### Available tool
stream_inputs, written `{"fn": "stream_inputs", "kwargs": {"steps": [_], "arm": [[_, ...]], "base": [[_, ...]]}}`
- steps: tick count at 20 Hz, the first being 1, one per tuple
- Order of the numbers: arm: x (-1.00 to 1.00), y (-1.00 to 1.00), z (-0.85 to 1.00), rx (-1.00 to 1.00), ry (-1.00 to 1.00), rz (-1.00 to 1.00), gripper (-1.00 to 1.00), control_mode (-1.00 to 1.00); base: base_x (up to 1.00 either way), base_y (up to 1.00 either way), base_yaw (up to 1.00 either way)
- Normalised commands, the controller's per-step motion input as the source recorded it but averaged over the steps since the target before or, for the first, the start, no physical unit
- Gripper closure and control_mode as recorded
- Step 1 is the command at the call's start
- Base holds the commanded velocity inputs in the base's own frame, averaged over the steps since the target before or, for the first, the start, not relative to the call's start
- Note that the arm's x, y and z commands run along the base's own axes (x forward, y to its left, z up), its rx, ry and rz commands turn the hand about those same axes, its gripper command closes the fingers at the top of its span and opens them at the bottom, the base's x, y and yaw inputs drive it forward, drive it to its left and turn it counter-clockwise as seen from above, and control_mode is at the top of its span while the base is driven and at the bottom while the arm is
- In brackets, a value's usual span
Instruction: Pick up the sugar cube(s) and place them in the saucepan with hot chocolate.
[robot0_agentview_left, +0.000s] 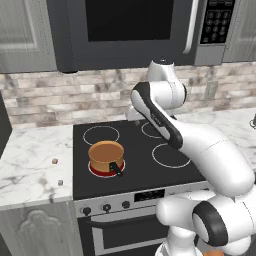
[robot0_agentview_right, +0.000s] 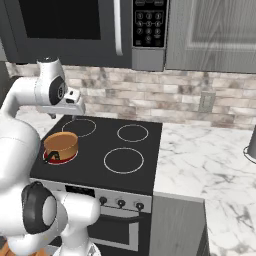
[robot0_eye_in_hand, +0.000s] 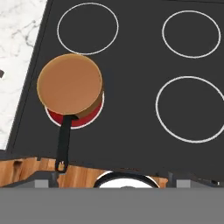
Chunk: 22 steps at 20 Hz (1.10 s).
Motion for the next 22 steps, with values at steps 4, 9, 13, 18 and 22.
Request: {"fn": "stream_inputs", "kwargs": {"steps": [4, 9, 13, 18, 22], "arm": [[0.28, 1.00, -0.14, 0.00, 0.07, 0.00, -1.00, -1.00], [0.14, 0.98, -0.37, 0.00, 0.08, 0.00, -1.00, -1.00], [0.00, 0.53, -0.59, -0.01, 0.03, 0.00, -1.00, -1.00], [0.00, 0.29, -0.30, -0.03, 0.00, 0.02, -1.00, -1.00], [0.00, 0.21, -0.29, -0.02, 0.00, 0.02, -1.00, -1.00]], "base": [[0.00, 0.00, 0.00], [0.00, 0.00, 0.00], [0.00, 0.00, 0.00], [0.00, 0.00, 0.00], [0.00, 0.00, 0.00]]}}
